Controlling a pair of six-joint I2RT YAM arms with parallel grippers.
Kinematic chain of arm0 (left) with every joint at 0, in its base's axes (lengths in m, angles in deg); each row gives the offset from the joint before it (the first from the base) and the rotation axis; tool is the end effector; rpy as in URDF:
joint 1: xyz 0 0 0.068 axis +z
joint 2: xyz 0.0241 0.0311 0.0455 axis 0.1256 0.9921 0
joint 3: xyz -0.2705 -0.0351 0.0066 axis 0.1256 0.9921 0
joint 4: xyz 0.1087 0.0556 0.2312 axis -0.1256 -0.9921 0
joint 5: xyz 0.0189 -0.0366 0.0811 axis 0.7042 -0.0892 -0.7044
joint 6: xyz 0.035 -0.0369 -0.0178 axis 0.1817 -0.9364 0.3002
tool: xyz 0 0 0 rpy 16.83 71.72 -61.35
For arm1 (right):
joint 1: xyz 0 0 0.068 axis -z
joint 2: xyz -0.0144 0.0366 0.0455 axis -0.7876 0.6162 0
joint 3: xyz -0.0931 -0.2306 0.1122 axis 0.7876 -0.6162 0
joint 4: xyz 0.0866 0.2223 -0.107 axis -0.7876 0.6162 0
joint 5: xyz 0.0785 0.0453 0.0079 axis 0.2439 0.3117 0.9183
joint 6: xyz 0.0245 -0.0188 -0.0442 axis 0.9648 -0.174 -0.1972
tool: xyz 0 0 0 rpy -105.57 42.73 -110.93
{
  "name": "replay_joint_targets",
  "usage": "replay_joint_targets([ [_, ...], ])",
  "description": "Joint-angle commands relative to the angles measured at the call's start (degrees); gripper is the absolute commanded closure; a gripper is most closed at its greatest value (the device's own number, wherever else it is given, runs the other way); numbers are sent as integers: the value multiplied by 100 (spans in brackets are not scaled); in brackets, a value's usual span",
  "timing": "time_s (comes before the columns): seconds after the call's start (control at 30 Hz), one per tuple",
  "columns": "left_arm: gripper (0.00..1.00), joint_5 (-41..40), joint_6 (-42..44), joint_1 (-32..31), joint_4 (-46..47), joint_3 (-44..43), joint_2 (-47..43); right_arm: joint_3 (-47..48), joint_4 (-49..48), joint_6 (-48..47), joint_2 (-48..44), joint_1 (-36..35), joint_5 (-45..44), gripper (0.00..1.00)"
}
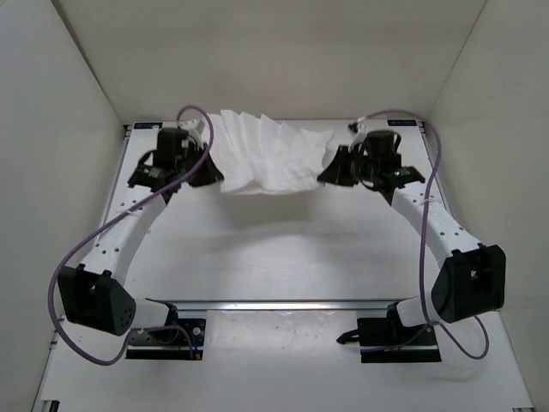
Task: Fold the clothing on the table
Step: Flatten the skirt out
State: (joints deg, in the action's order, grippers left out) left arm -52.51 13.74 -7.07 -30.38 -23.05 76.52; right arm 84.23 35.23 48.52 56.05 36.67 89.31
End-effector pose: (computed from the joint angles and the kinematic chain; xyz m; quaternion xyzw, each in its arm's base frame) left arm 0.2847 -0.0804 0.3605 -0.0227 0.8968 -0.2311 0.3766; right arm 0.3062 0.1017 0.3349 -0.0699 0.8460 0.3637 0.3835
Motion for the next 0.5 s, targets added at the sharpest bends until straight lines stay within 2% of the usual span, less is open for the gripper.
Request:
replay_joint_targets([
  [0.0,94,-210,-123,-293,739,1689,-341,-1561,-823,548,-472,-201,-299,100],
  [0.03,78,-184,-210,-329,889,2155,-386,-2142,-1095,706,-692,-316,-596,100],
  [0.1,64,-69,-316,-461,1100,2745,-500,-2796,-1256,874,-896,-448,-1019,100],
  [0.13,51,-95,-378,-513,1232,2914,-553,-3155,-1396,996,-966,-449,-1003,100],
  [0.2,41,-157,-526,-741,1399,3563,-737,-3587,-1615,1137,-1098,-440,-855,100],
  [0.3,37,-245,-703,-988,1497,3995,-939,-4072,-1801,1252,-1212,-457,-862,100],
  [0.47,39,-324,-1177,-1261,1970,4795,-1326,-4108,-1758,1138,-1301,-405,-889,100],
])
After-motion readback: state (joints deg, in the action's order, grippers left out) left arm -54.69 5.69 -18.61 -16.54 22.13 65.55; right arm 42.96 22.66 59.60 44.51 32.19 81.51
